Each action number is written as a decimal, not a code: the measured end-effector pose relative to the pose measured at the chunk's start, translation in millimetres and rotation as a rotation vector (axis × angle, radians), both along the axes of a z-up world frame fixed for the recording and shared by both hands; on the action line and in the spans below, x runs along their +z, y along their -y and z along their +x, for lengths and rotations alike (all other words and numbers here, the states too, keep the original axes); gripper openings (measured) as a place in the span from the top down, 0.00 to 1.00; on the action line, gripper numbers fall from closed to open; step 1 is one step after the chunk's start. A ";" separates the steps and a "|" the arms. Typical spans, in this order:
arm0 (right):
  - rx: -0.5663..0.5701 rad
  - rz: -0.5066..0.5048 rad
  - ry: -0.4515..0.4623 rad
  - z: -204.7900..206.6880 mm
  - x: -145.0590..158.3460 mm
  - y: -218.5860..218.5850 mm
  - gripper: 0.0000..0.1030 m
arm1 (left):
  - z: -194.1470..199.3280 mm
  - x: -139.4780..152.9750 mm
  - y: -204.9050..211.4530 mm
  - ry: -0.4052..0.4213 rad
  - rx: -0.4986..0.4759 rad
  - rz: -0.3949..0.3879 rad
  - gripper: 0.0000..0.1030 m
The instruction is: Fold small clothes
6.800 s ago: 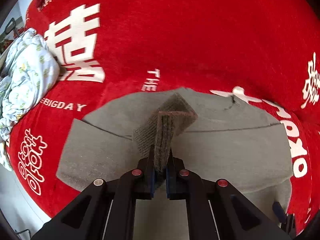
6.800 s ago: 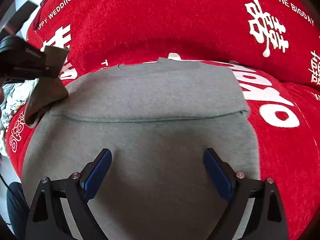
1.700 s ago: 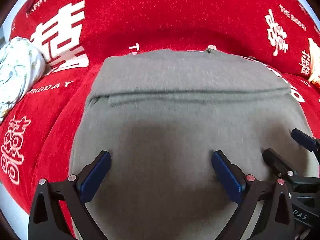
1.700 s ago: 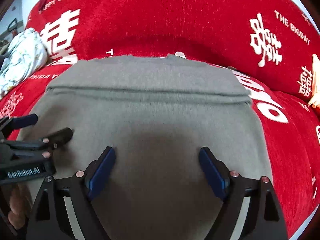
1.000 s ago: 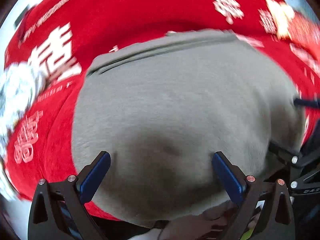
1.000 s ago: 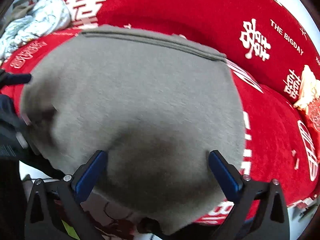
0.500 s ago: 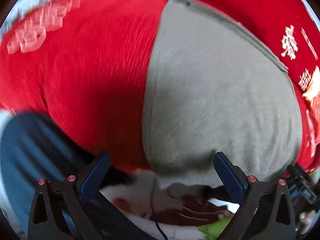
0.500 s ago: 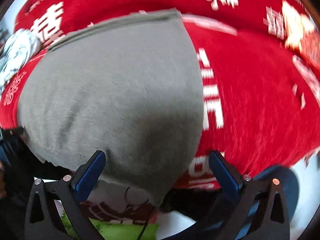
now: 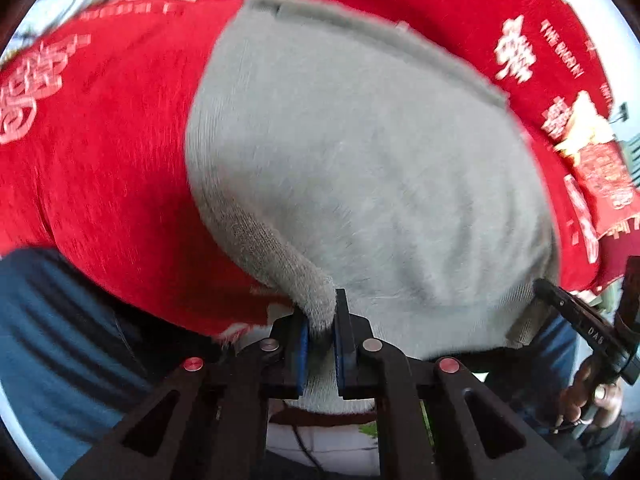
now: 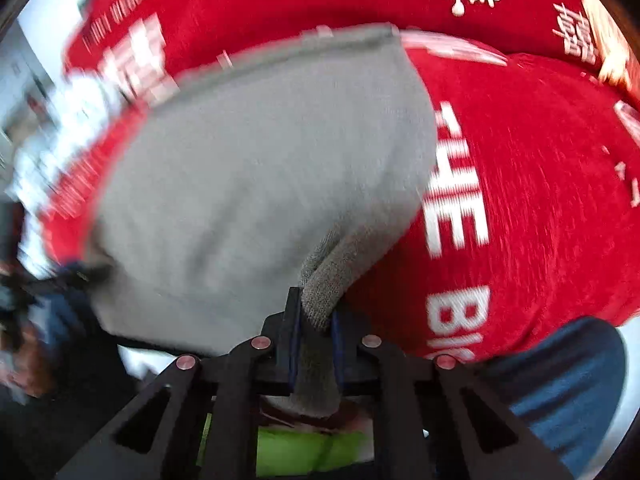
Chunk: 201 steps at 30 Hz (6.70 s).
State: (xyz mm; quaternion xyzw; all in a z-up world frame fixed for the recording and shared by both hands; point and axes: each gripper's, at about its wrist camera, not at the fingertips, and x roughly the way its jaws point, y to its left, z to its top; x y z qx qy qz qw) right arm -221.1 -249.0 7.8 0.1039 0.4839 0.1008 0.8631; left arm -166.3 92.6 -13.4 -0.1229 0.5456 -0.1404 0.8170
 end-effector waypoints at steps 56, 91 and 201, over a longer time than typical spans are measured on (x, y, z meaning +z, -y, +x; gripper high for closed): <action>-0.094 0.238 0.261 104.7 74.0 19.8 0.88 | 112.4 75.8 -8.4 0.226 0.121 -0.101 0.88; -0.165 0.210 0.197 222.5 88.1 27.5 0.88 | 222.6 109.0 13.1 0.234 0.136 -0.035 0.88; 0.013 -0.290 0.095 328.6 38.1 -68.9 0.23 | 317.4 54.4 79.1 0.221 0.048 0.352 0.26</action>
